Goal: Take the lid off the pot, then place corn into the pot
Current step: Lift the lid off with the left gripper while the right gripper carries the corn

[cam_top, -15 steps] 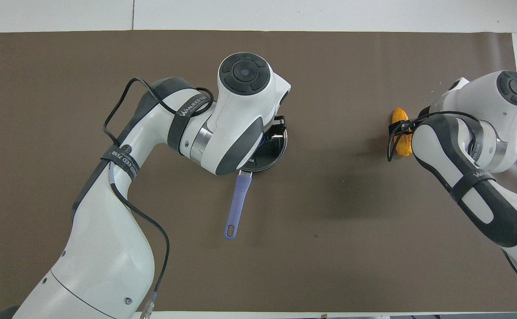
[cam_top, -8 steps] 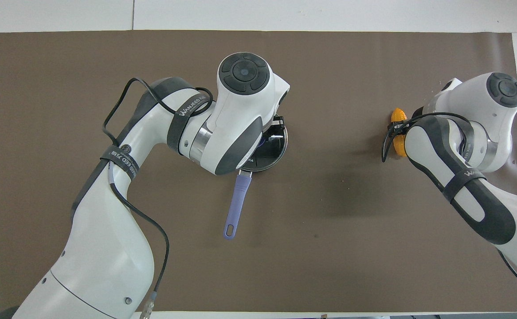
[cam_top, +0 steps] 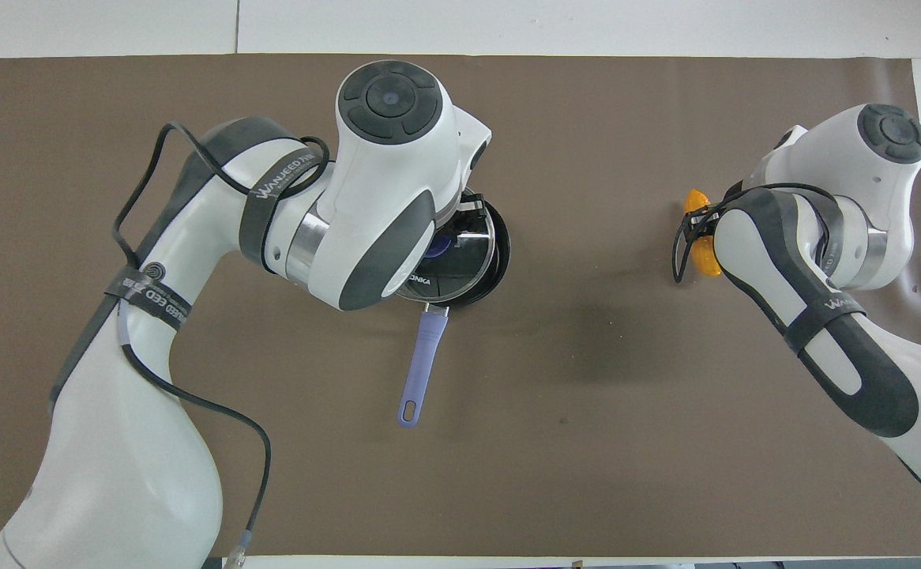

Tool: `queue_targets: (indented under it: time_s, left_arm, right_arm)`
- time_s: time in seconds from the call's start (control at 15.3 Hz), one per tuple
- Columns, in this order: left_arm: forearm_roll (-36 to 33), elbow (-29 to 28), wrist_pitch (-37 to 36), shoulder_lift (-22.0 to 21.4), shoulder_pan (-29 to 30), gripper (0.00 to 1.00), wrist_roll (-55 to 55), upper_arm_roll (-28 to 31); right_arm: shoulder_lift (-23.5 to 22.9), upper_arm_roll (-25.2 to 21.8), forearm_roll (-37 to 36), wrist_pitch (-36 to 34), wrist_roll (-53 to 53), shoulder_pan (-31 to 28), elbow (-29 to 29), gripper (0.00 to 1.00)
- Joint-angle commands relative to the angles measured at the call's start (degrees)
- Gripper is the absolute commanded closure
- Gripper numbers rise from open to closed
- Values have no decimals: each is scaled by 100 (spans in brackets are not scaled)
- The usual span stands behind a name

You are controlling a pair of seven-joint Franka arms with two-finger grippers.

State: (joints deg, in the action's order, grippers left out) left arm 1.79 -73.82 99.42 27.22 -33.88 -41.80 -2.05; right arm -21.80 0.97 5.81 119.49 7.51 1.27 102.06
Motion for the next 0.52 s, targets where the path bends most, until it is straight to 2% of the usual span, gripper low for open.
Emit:
queue_targets:
  time_s: [0.0,0.07,0.2,0.33,0.46]
  left_arm:
    - [111,-62,-413,-401,626,80,49,-23]
    - [111,-54,-501,-428,864,80,145,-32]
    - [120,-62,-616,-507,1312,81,321,-15]
    - [129,-80,-625,-534,1874,82,497,-23]
    - [129,-176,-616,-621,2410,85,830,-15]
  right_arm:
    - [-386,18,69,-1275,-756,364,-1457,100]
    - [-535,18,34,-1680,-1038,635,-1922,100]
    - [-764,0,-1,-1956,-1539,1216,-2566,100]
    - [-800,9,-63,-1685,-2705,1927,-2604,100]
    - [-870,9,-72,-1377,-3438,2350,-2630,100]
